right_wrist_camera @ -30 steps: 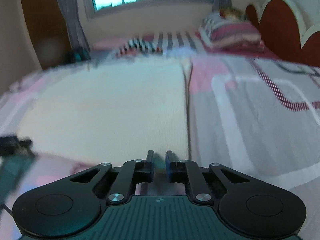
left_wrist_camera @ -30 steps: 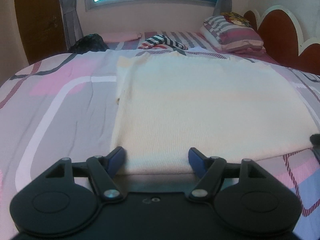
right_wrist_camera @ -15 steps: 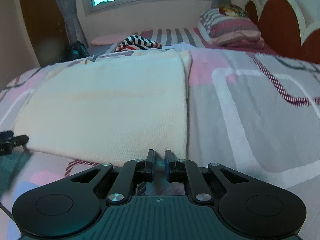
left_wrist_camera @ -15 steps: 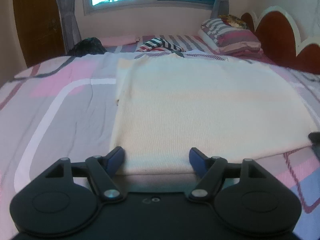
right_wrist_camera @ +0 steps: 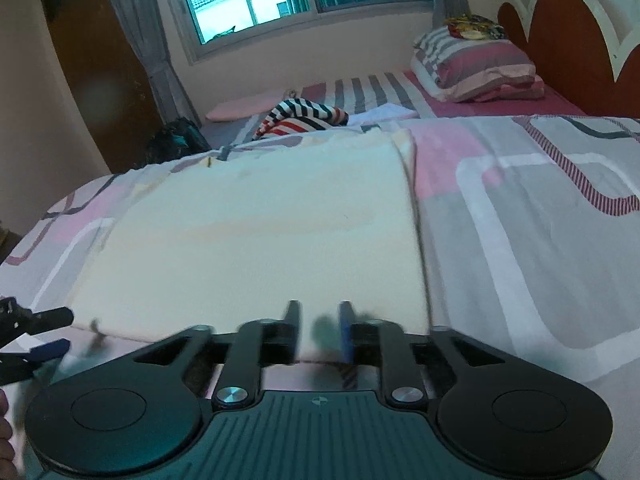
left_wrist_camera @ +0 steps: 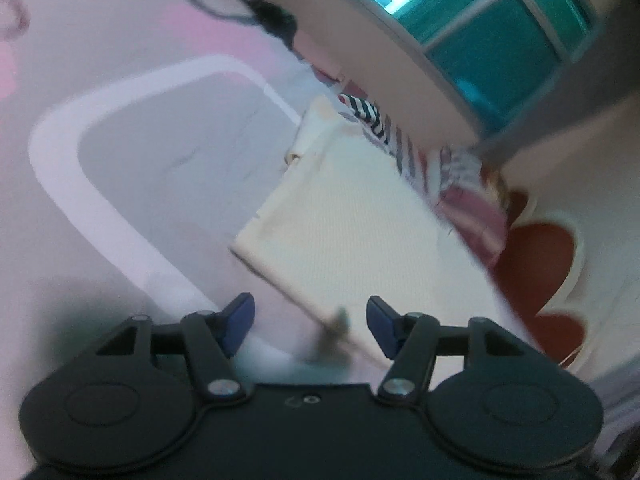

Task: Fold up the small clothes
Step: 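Move the left tool to the sweater end and grasp it, then lift the sweater end with the left tool, fold it over, release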

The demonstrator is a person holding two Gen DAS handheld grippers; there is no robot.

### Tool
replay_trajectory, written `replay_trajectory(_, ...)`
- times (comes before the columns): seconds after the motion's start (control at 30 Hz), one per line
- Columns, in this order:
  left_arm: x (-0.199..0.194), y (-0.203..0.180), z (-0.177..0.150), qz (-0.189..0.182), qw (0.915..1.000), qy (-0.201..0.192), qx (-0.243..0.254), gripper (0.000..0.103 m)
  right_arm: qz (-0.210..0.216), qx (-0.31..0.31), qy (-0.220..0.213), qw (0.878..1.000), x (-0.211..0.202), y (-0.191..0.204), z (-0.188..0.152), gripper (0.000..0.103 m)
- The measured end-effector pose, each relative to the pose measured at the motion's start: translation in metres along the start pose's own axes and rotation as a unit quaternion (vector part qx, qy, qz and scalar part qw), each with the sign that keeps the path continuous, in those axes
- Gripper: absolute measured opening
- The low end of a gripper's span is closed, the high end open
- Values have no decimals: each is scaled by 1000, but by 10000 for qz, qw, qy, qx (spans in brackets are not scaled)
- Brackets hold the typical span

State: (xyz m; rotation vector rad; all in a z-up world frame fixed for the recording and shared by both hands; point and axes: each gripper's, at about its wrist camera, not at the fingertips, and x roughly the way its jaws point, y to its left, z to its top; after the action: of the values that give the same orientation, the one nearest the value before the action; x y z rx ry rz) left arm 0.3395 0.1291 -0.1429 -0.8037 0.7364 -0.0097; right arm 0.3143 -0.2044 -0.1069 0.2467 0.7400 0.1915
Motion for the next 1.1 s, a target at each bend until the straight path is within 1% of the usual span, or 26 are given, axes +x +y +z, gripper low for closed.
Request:
replay_trajectory(0.07, 11, 5, 4, -341, 9985, -20, -433, 64, 35, 68, -93, 9999, -1, 2, 3, 44)
replay_trajectory(0.1, 15, 7, 4, -409, 9976, -110, -544, 64, 83, 110, -128, 9998, -2, 3, 6, 43)
replay_trajectory(0.13, 19, 8, 5, -452, 9971, -183, -584, 63, 224, 161, -161, 9995, -2, 3, 8, 42)
replay_trajectory(0.17, 24, 7, 5, -467, 9969, -233, -582, 61, 376, 194, -222, 9989, -1, 4, 11, 26)
replay_trajectory(0.2, 27, 6, 5, -462, 9969, -288, -566, 61, 422, 165, -231, 9987, 2, 6, 15, 9)
replay_trajectory(0.23, 31, 3, 5, -449, 9967, -384, -548, 60, 425, 118, -210, 9988, 6, 10, 19, 4)
replay_trajectory(0.27, 35, 1, 3, -440, 9965, -474, -527, 59, 452, 85, -214, 9987, 11, 14, 22, 2)
replay_trajectory(0.33, 40, -3, 0, -381, 9953, -715, -535, 57, 512, 30, -300, 9982, 24, 22, 29, 1)
replay_trajectory(0.4, 46, -7, -1, -304, 9940, -928, -491, 53, 576, -6, -268, 9980, 43, 30, 36, 1)
replay_trajectory(0.47, 52, -12, 3, -284, 9939, -976, -433, 52, 654, 6, -237, 9976, 63, 38, 42, 1)
replay_trajectory(0.53, 58, -11, 10, -310, 9938, -926, -540, 45, 706, 7, -204, 9973, 80, 46, 47, 1)
replay_trajectory(0.57, 61, -8, 14, -429, 9927, -881, -706, 40, 733, 8, -208, 9971, 87, 49, 50, 1)
replay_trajectory(0.6, 64, -2, 17, -512, 9908, -852, -916, 30, 785, 3, -222, 9967, 93, 52, 52, 1)
replay_trajectory(0.63, 65, 4, 19, -530, 9890, -808, -1120, 25, 823, 4, -227, 9963, 98, 56, 54, 1)
replay_trajectory(0.7, 69, 13, 20, -554, 9850, -750, -1453, 10, 897, 27, -190, 9958, 106, 61, 57, 1)
replay_trajectory(0.73, 71, 16, 20, -523, 9840, -725, -1538, 8, 924, 30, -172, 9956, 109, 63, 57, 1)
replay_trajectory(0.83, 74, 14, 20, -488, 9839, -756, -1542, 9, 1020, 42, -99, 9947, 117, 65, 57, 1)
replay_trajectory(0.9, 73, 14, 18, -462, 9844, -790, -1506, 8, 946, -21, 112, 9954, 127, 64, 54, 1)
replay_trajectory(0.97, 72, 15, 18, -477, 9837, -782, -1547, 7, 1012, 28, 152, 9947, 130, 59, 53, 1)
replay_trajectory(1.03, 71, 13, 19, -379, 9861, -782, -1413, 7, 1072, -44, 91, 9942, 126, 60, 57, 1)
replay_trajectory(1.07, 75, 11, 21, -326, 9869, -767, -1382, 9, 1095, -77, 71, 9939, 127, 60, 58, 1)
replay_trajectory(1.1, 76, 11, 22, -303, 9870, -759, -1385, 9, 1042, -121, 190, 9943, 134, 60, 56, 0)
